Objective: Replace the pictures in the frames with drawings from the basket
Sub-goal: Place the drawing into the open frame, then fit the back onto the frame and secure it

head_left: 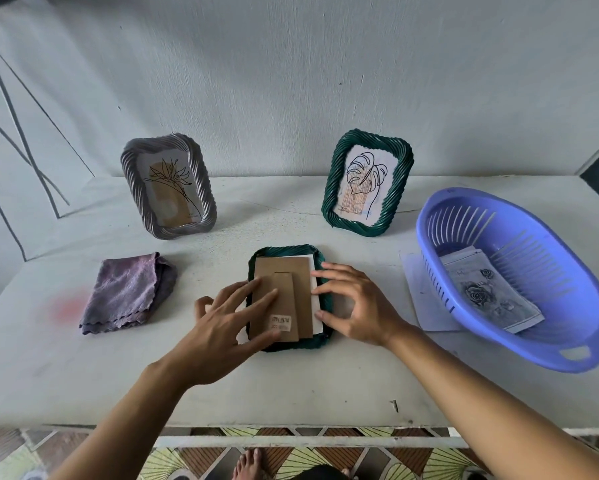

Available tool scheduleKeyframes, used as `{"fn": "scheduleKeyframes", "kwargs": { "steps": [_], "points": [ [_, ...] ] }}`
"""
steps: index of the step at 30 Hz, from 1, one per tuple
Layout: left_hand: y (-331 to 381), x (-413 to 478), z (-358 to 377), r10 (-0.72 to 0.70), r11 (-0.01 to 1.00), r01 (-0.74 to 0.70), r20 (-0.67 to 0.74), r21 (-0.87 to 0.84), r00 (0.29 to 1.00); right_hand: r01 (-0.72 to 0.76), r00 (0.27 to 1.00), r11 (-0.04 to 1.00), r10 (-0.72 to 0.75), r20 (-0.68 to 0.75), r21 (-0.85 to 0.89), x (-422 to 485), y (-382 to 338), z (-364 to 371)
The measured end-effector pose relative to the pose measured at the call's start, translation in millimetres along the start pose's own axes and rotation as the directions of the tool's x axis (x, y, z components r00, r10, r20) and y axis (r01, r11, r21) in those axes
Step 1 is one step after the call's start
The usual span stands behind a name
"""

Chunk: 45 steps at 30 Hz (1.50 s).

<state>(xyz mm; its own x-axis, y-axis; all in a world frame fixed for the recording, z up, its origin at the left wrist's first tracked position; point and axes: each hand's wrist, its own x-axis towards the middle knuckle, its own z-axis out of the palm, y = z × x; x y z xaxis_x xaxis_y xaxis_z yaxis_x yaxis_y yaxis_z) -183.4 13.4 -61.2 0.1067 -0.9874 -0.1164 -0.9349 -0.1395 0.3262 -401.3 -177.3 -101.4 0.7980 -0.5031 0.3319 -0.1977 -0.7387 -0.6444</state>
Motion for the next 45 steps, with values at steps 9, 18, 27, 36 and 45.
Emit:
{"fn": "scheduleKeyframes", "kwargs": {
  "steps": [9, 18, 27, 36, 45],
  "points": [
    [8, -1, 18, 0.011, 0.996, 0.001, -0.128, 0.093, 0.992, 0.007, 1.000, 1.000, -0.007, 0.006, -0.006, 0, -2, -2],
    [20, 0, 27, -0.069, 0.996, 0.078, -0.173, 0.050, 0.982, -0.007, 1.000, 1.000, 0.007, 0.014, -0.003, 0, -2, -2],
    [22, 2, 29, -0.074, 0.995, 0.085, -0.175, 0.056, 0.982, -0.007, 1.000, 1.000, 0.007, 0.012, 0.009, 0, -1, -2],
    [21, 2, 32, -0.069, 0.997, 0.076, -0.187, 0.029, 0.980, -0.039, 0.999, 0.998, 0.039, -0.003, 0.056, 1, -1, -2],
    [24, 3, 32, -0.064, 0.998, 0.064, -0.181, -0.009, 0.981, -0.033, 0.999, 0.998, 0.033, 0.006, 0.045, 0, -1, -3]
  ]
}}
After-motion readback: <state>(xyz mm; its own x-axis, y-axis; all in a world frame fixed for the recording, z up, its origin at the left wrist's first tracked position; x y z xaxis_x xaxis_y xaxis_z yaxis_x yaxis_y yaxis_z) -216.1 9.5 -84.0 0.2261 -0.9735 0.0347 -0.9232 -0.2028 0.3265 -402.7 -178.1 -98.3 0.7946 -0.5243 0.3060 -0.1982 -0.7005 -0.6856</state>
